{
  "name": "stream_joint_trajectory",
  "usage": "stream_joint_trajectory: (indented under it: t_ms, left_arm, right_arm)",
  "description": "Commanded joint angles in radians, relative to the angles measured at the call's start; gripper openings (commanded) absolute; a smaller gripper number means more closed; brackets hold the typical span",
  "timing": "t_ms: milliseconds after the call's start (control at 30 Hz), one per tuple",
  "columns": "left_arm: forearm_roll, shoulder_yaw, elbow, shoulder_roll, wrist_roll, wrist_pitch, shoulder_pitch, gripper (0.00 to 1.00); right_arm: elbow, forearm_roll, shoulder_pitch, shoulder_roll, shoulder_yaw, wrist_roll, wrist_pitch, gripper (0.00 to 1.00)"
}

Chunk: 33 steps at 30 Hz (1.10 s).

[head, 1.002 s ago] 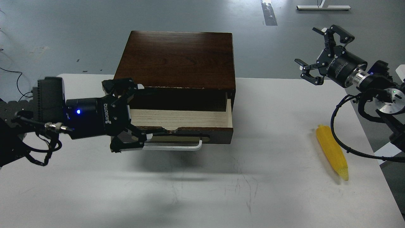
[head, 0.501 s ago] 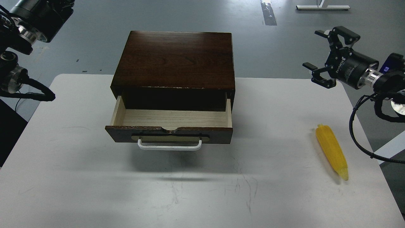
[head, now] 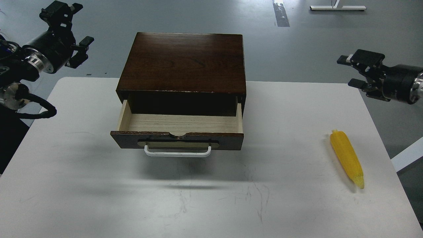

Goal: Put corn in drawer with both arms
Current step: 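Lower the right gripper down to the yellow corn cob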

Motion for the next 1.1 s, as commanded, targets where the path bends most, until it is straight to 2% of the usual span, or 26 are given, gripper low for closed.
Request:
stream_joint_trajectory:
  t_ms: [0, 100, 167, 401, 568, 734, 835, 1068]
  left_arm:
    - [-0.012, 0.000, 0.007, -0.006, 0.002, -0.008, 0.009, 0.98]
    - [-0.012, 0.000, 0.011, -0.006, -0.001, -0.009, 0.009, 0.98]
    - [-0.012, 0.000, 0.023, -0.007, -0.005, -0.009, 0.009, 0.98]
    - [-0.012, -0.008, 0.023, -0.001, -0.008, -0.011, 0.009, 0.98]
    - [-0.012, -0.009, 0.022, 0.002, -0.009, -0.011, 0.009, 0.98]
    - [-0.009, -0.009, 0.022, 0.003, -0.015, -0.009, 0.009, 0.98]
    - [-0.008, -0.009, 0.022, 0.006, -0.034, -0.009, 0.009, 0.98]
    - [0.000, -0.009, 0.022, 0.006, -0.034, -0.011, 0.007, 0.98]
  right_arm:
    - [0.106, -0.098, 0.001, -0.100, -0.009, 0.007, 0.000, 0.98]
    - [0.156, -0.118, 0.001, -0.163, -0.017, 0.007, 0.000, 0.98]
    - [0.176, -0.208, -0.001, -0.197, -0.052, 0.005, 0.000, 0.98]
    - [0.164, -0.474, -0.002, -0.188, -0.201, -0.004, -0.003, 0.97]
    - [0.114, -0.476, -0.006, -0.143, -0.282, -0.047, -0.092, 0.96]
    - [0.072, -0.476, -0.007, -0.082, -0.346, -0.052, -0.121, 0.93]
    - [0.026, -0.479, -0.010, -0.036, -0.369, -0.052, -0.151, 0.92]
    - [-0.035, -0.491, -0.016, 0.039, -0.436, -0.052, -0.195, 0.91]
